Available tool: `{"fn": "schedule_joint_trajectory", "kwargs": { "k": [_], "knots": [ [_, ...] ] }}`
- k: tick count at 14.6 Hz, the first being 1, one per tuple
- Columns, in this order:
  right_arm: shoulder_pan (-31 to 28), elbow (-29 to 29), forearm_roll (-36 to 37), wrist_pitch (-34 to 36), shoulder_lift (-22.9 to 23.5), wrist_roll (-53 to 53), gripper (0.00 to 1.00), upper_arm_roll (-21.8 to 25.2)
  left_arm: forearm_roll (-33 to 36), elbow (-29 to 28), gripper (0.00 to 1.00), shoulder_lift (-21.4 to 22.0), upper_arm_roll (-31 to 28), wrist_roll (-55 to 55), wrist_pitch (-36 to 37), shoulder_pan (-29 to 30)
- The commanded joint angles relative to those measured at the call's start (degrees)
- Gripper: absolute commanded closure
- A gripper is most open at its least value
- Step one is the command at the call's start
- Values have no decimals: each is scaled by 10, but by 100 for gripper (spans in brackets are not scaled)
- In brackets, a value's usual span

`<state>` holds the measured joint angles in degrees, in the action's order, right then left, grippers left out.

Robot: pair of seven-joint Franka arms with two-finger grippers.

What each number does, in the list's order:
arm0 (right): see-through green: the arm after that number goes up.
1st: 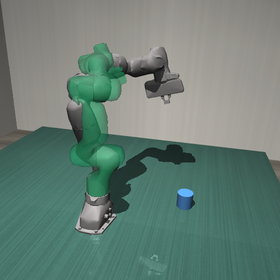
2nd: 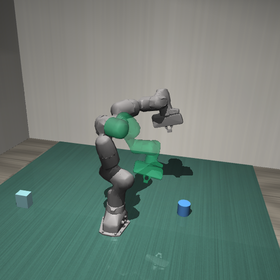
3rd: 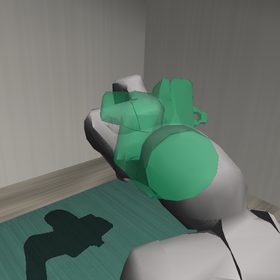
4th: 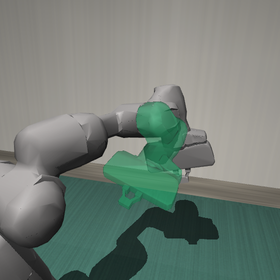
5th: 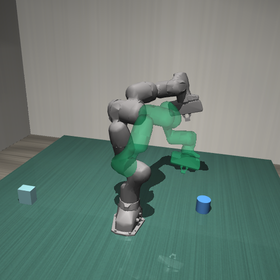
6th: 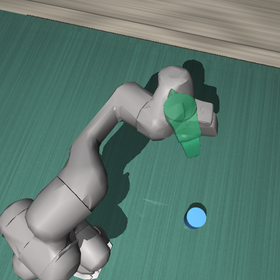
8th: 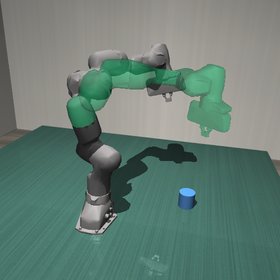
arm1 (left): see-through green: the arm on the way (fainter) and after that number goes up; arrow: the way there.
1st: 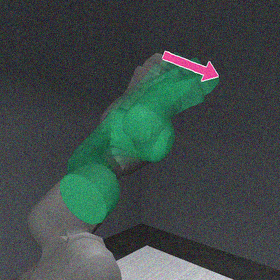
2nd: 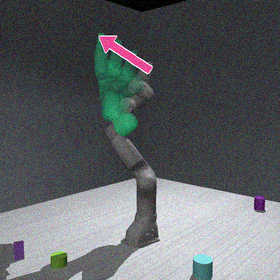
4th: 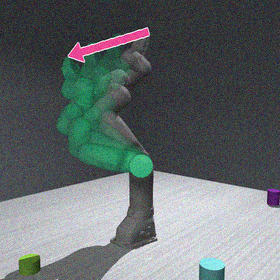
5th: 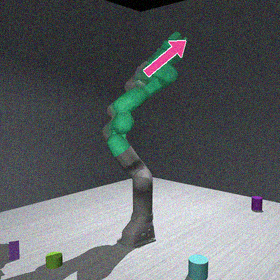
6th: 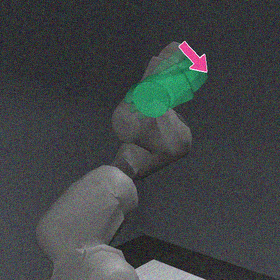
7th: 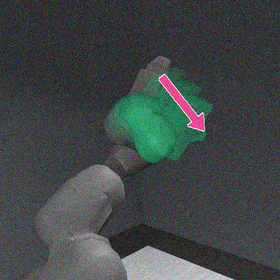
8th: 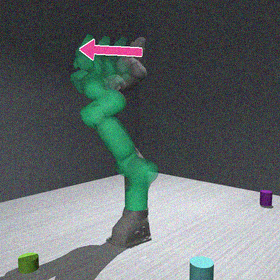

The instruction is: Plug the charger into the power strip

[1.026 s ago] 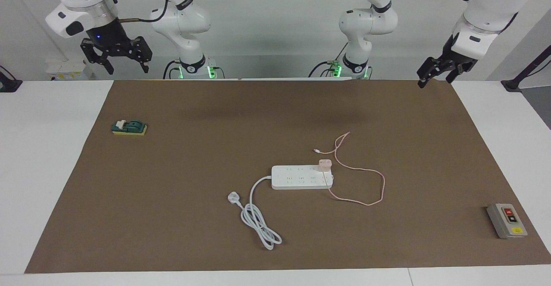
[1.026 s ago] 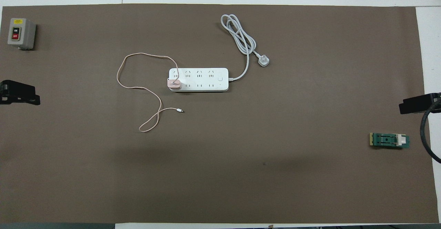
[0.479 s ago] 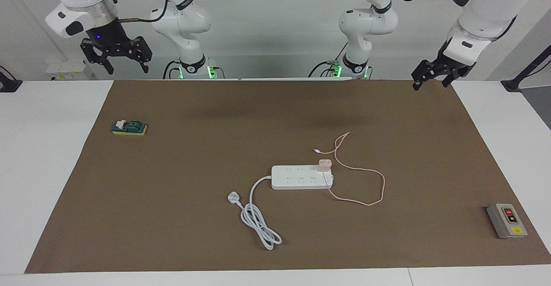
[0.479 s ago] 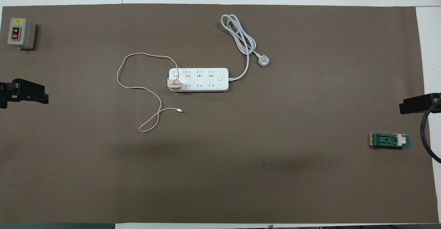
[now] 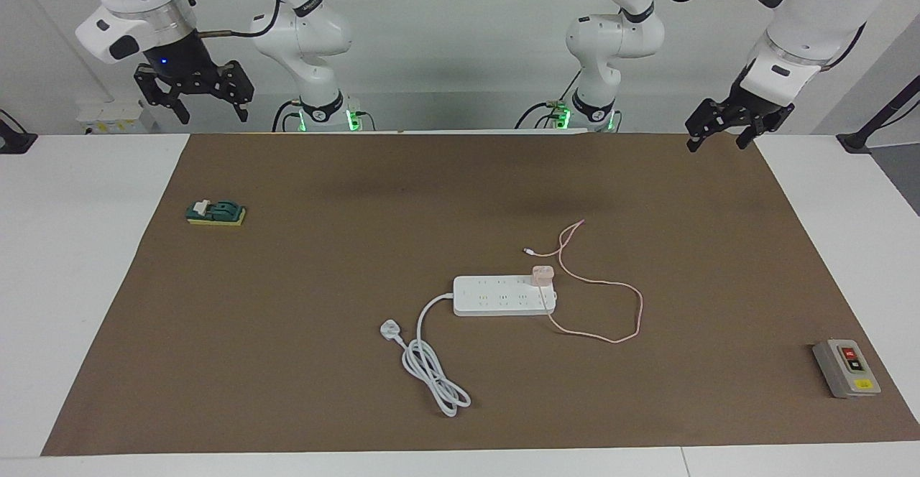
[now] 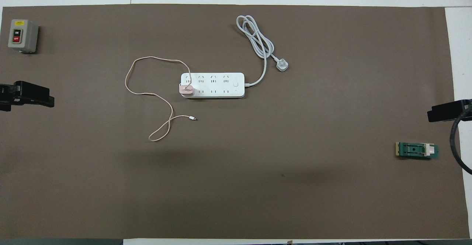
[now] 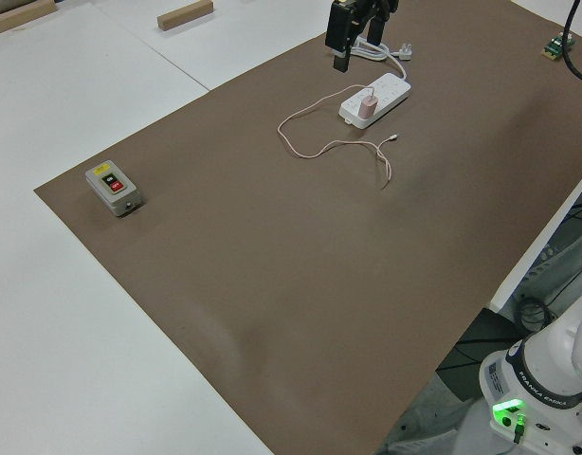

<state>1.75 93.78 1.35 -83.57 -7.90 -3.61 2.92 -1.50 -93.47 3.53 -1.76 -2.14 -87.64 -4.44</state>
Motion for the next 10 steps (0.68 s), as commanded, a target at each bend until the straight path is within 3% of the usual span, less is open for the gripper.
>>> {"fn": "schedule_joint_trajectory", "kwargs": {
  "k": [1,10],
  "knots": [
    [-12,10,-5,6,-12,3,0,-6,-4,7,0,-4,-7,26,5,-9],
    [-12,10,-5,6,-12,4,0,-6,-4,5,0,-4,-7,47,5,-11]
  ]
}}
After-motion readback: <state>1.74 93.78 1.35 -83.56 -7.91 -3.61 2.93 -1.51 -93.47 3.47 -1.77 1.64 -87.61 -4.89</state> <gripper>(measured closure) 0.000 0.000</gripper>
